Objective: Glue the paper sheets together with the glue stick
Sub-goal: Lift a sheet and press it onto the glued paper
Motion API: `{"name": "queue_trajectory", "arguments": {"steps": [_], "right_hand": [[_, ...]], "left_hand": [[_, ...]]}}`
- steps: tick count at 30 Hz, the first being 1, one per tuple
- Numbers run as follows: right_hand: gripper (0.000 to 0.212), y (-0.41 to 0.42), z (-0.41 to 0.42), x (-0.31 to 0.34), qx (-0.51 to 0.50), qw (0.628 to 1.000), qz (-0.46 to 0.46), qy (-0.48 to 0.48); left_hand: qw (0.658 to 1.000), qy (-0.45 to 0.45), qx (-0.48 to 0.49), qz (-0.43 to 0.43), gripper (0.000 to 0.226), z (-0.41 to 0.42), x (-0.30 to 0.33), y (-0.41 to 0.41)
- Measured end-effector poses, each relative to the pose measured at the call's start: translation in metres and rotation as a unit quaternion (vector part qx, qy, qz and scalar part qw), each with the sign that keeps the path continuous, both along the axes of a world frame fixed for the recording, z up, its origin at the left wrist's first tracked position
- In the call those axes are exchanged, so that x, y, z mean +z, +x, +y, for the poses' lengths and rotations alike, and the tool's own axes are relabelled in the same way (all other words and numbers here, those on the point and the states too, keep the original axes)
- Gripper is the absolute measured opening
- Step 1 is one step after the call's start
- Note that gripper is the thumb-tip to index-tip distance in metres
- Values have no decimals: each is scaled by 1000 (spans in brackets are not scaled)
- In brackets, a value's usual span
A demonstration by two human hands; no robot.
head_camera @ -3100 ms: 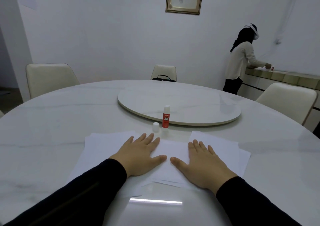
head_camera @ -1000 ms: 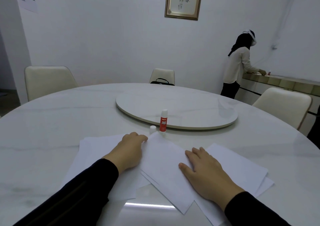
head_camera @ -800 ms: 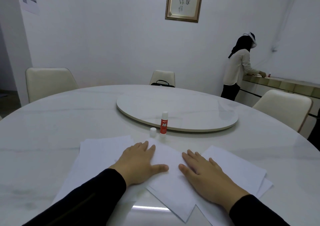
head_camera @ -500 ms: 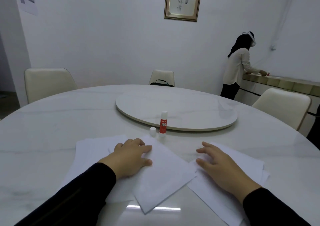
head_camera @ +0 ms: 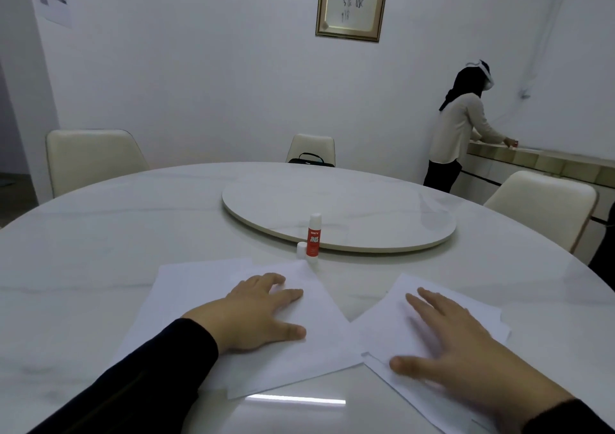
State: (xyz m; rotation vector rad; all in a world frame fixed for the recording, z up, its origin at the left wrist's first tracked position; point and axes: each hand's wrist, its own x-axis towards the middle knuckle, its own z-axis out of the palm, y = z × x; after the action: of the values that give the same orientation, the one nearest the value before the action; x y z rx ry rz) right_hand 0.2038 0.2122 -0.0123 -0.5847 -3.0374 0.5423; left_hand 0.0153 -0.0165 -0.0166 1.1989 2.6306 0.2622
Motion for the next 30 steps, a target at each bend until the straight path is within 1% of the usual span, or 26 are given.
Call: {"name": "queue_trajectory", "arguments": {"steps": [2, 3, 4, 5, 7, 8, 9, 10, 11, 12, 14, 17, 19, 22, 24, 26, 30], "right_hand": [[131, 9, -2, 5, 24, 999, -41, -11], [129, 12, -4, 6, 39, 997, -68, -8], [124, 14, -5, 6, 47, 996, -80, -6], [117, 15, -6, 6, 47, 996, -73, -10], [101, 17, -9, 8, 42, 998, -35, -27], [89, 18, -11, 10, 37, 999, -14, -37], [71, 20, -12, 11, 27, 998, 15, -47], [49, 21, -11, 11, 16, 997, 54, -52], [30, 22, -10, 10, 1, 994, 98, -40], [20, 21, -6, 9, -20, 989, 142, -20], [20, 18, 3, 7, -88, 967, 240, -12], [19, 16, 14, 6, -188, 917, 341, -89], [24, 15, 20, 5, -220, 887, 379, -144], [30, 14, 22, 4, -245, 862, 400, -193], [32, 13, 24, 3, -252, 856, 401, -207], [32, 13, 24, 3, -254, 854, 396, -222], [32, 11, 25, 7, -249, 846, 429, -197]], "left_hand": [[1000, 4, 10, -7, 71, -3, 1, -2], [1000, 4, 15, -14, 71, -5, 2, -3], [1000, 2, 19, -20, 72, -5, 2, -4], [999, 0, 21, -25, 73, -6, 2, -4], [999, -4, 27, -33, 76, -7, 3, -6], [999, -6, 30, -38, 77, -8, 4, -5], [999, -6, 32, -42, 78, -8, 5, -5], [998, -4, 36, -46, 78, -10, 5, -4], [998, -1, 38, -49, 78, -11, 6, -3], [998, 2, 38, -47, 78, -11, 7, -2], [999, 4, 27, -31, 76, -10, 8, 3], [1000, -1, -13, -6, 76, -2, 7, 15], [999, -10, -44, 9, 76, 9, 6, 24], [995, -20, -89, 35, 76, 26, 5, 40], [992, -25, -116, 49, 75, 37, 3, 50], [991, -17, -122, 57, 72, 47, 1, 59], [988, 6, -130, 82, 69, 69, 1, 64]]}}
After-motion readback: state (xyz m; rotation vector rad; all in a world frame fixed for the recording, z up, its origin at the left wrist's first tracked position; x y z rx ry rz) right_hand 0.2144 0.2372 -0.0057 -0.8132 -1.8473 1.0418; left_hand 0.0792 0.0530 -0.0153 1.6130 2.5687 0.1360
